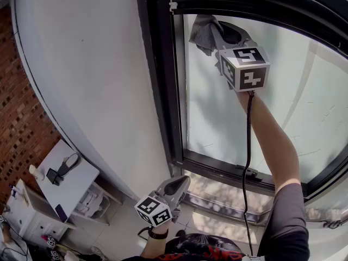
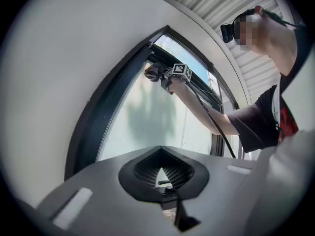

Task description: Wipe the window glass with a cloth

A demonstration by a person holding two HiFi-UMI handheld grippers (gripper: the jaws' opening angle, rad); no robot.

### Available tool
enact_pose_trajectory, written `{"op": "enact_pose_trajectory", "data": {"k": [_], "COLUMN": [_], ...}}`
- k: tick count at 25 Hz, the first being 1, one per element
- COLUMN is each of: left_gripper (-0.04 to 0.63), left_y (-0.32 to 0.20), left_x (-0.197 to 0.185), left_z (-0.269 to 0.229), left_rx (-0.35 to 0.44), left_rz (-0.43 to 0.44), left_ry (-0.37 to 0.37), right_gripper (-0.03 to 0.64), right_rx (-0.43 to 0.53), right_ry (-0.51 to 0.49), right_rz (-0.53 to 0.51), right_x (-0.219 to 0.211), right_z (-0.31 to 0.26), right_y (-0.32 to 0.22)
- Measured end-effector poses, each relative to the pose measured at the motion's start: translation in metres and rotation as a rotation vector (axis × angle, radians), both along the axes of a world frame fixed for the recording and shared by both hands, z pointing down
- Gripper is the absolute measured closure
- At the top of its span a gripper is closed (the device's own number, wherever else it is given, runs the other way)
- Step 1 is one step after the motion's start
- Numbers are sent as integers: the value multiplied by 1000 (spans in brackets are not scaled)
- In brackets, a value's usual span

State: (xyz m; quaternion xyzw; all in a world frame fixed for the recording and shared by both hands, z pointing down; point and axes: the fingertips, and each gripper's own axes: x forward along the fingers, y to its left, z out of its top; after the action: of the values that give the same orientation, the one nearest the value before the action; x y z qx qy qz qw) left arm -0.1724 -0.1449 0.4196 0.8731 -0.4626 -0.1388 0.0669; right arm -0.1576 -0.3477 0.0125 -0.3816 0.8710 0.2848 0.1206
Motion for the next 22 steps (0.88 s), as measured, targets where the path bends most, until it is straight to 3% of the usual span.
{"op": "enact_pose_trajectory", "data": {"k": [6, 13, 22], "left_gripper": [592, 592, 593], "left_y": [-20, -32, -39], "left_x": [22, 77, 175], "left_z": [-11, -16, -15], "left_rx": [11, 20, 16], "left_rz": [37, 177, 369], "left_ry": [-34, -33, -74], "right_gripper": [600, 599, 599], "right_rx": [40, 56, 84], "right_ry": [10, -6, -87], "right_rz": [73, 209, 477], "right_x": [50, 144, 328], "right_z": [-2, -7, -10], "right_y": [4, 9, 26]}}
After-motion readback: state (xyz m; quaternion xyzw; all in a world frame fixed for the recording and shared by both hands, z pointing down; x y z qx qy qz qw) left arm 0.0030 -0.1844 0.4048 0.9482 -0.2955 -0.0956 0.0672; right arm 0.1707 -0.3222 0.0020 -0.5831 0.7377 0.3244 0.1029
